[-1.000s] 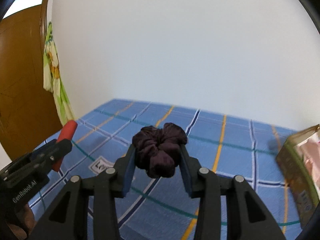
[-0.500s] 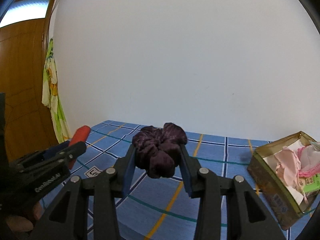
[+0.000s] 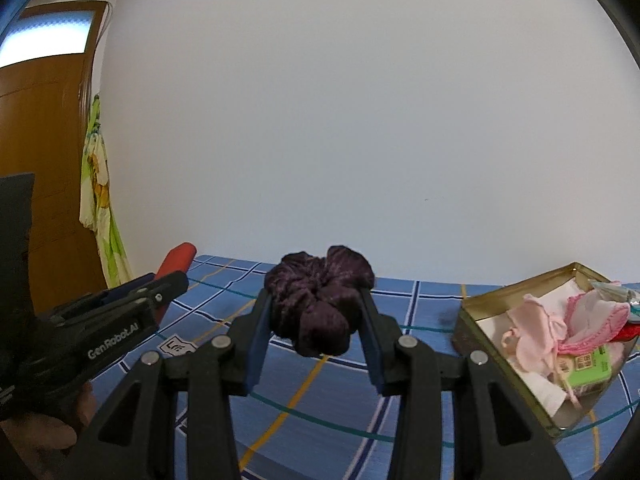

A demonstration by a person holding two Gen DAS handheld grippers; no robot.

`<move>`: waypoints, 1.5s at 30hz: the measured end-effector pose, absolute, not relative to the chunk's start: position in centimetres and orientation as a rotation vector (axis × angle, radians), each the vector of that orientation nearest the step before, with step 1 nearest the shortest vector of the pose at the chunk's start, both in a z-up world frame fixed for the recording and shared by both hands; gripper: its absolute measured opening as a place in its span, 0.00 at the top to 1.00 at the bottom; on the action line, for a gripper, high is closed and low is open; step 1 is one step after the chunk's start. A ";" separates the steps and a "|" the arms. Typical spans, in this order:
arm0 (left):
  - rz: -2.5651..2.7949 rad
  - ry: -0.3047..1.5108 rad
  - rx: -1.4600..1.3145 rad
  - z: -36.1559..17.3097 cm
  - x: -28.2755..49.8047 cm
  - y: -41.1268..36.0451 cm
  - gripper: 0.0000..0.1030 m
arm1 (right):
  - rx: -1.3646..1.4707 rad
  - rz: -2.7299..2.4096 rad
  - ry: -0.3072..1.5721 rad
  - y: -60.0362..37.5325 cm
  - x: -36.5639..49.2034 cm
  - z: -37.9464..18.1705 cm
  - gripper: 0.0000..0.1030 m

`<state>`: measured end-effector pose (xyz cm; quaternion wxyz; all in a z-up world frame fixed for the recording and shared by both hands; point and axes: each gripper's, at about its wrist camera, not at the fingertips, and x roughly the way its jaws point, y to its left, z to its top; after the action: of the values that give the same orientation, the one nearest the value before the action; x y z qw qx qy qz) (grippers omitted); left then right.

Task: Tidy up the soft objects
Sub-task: 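Carry the scrunchie and pad over the gold tin with both tools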

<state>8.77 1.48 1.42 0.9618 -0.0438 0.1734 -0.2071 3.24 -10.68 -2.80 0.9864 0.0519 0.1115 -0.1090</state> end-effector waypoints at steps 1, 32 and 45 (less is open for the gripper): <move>-0.421 0.348 -0.083 1.5 8.7 1.2 0.63 | 0.103 -0.221 0.224 -10.7 3.2 -2.8 0.60; -0.495 0.350 -0.061 0.2 9.7 -3.7 0.63 | 0.100 -0.301 0.199 -14.2 -1.3 -2.1 0.60; -0.524 0.344 -0.059 -0.7 10.6 -4.5 0.63 | 0.103 -0.327 0.179 -15.7 -3.0 -1.9 0.60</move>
<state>10.60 -4.49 -0.75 0.9508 -0.0288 0.1691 -0.2579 -2.99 -15.68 -1.93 0.9814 0.0510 0.0891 -0.1625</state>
